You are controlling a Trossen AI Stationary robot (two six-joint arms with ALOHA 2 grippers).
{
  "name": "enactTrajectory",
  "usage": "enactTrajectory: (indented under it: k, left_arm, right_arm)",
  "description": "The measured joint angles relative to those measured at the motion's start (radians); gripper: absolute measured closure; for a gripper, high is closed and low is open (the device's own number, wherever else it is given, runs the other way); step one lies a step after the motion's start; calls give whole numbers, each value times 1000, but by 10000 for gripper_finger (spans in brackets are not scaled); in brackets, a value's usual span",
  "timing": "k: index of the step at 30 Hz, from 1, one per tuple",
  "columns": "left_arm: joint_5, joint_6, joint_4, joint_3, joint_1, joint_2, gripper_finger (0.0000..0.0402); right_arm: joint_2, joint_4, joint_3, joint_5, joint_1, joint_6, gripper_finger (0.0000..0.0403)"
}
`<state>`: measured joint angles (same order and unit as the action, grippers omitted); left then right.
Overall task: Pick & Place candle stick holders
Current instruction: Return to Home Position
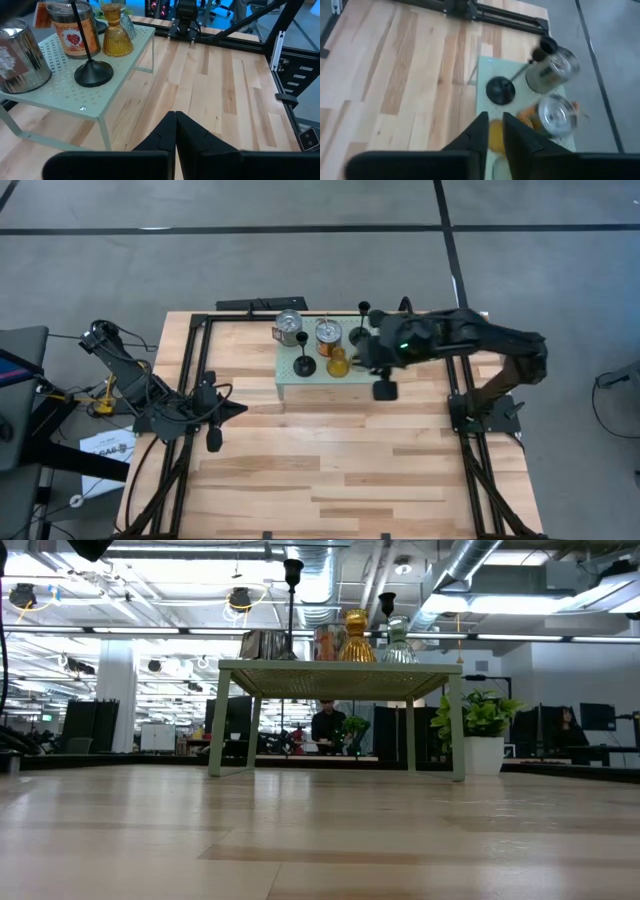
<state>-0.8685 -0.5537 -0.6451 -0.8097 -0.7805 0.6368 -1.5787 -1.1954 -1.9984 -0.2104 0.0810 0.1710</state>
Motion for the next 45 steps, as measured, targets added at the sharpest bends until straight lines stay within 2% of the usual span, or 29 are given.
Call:
enactTrajectory:
  k: [4, 9, 14, 18, 24, 27, 31, 35, 39, 43, 45]
  left_arm:
    - [-22, 79, 33, 0, 0, 0, 396]
    - [-26, 254, 160, 0, 0, -2, 398]
    - [77, 392, 294, 0, 0, -27, 397]
    - [110, 473, 371, 0, 0, -56, 398]
    - [79, 565, 445, 0, 0, -78, 398]
    - [79, 576, 449, 0, 0, -81, 398]
    - [104, 592, 458, 0, 7, -70, 398]
    - [135, 662, 531, 0, 38, -59, 398]
    - [198, 736, 601, 0, 98, -59, 399]
    - [201, 740, 610, -2, 182, -62, 399]
    - [236, 740, 610, -2, 234, -59, 399]
  right_arm:
    - [54, -43, -1, 0, 20, -44, 397]
    - [103, -67, -1, 0, 67, -78, 401]
    - [149, -61, 18, 19, 104, -116, 402]
    - [186, -36, 63, 26, 120, -151, 403]
    - [262, 18, 175, -72, 160, -223, 403]
    - [317, 113, 250, -68, 173, -200, 403]
    - [382, 348, 360, 43, 145, -94, 403]
    - [416, 514, 448, 189, 63, -43, 403]
    - [413, 549, 496, 265, -20, -41, 403]
    - [400, 558, 499, 301, -72, -24, 403]
    - [400, 567, 499, 324, -89, -10, 403]
